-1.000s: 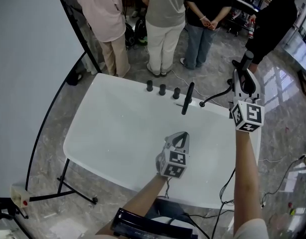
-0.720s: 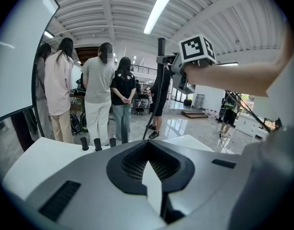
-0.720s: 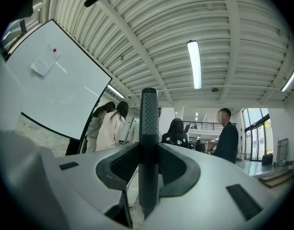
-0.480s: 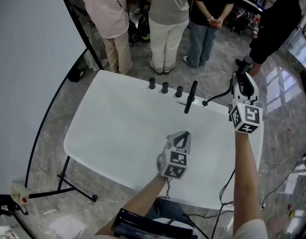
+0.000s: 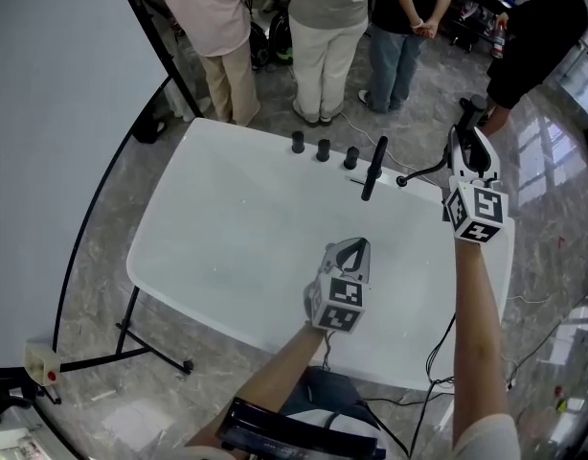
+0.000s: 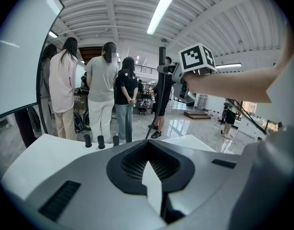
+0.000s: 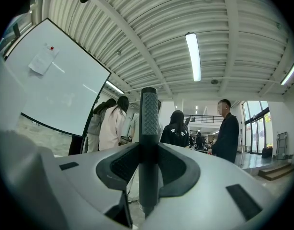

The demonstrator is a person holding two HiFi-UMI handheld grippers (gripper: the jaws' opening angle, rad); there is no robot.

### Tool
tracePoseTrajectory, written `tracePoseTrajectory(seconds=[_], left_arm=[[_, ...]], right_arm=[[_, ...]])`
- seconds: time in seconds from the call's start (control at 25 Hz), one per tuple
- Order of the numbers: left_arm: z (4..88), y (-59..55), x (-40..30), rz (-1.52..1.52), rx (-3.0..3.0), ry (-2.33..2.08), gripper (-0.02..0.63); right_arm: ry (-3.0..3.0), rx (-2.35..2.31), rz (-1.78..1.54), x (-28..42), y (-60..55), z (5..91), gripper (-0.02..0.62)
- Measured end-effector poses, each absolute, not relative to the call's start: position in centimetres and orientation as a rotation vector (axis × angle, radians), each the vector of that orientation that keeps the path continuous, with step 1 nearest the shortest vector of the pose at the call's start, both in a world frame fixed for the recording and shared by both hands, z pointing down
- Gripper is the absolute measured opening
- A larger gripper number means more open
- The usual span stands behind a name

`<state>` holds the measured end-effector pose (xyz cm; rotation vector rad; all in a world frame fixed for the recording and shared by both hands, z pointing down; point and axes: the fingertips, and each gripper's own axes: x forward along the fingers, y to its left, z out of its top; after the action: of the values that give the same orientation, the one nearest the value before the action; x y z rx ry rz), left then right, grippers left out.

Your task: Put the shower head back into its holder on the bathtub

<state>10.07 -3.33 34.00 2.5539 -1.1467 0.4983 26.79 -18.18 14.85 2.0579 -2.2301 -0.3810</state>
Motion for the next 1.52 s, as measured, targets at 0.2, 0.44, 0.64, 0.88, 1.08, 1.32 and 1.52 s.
tracePoseTrajectory(seconds=[0.2,0.44,0.64,0.88,1.08,1.32,1.52], left_arm=[[34.3,-3.2,9.5,0.508,2.542,-1.162,0.002],[34.7,-3.6,9.1,0.510,2.529,-1.177,0.002],[35.0,-3.6,9.0,0.507,2.512,-1.180,0.002],[35.7,-3.7,8.9,0.519,2.505,-1.183,0.002],[36.5,-3.8,8.8,0.528,2.493,-1.187,0.002],[37.7,-3.9,8.8,0.534,2.480,-1.189,0.002],[38.2,-3.6,8.9,0.538,2.467,-1.184,0.002]], right_arm=[[-2.223,2.054,-0.367,26.9,-18.3,15.4,0.126],[-2.222,2.084,-0.310,27.5,-19.1,16.3,0.126],[-2.218,2.068,-0.283,27.4,-19.4,17.4,0.126],[-2.213,2.055,-0.257,27.4,-19.7,19.0,0.126],[-2.211,2.043,-0.234,27.4,-20.1,20.3,0.126],[-2.213,2.022,-0.218,27.2,-20.4,22.1,0.124],[-2.214,2.002,-0.205,27.0,-20.4,22.8,0.124]])
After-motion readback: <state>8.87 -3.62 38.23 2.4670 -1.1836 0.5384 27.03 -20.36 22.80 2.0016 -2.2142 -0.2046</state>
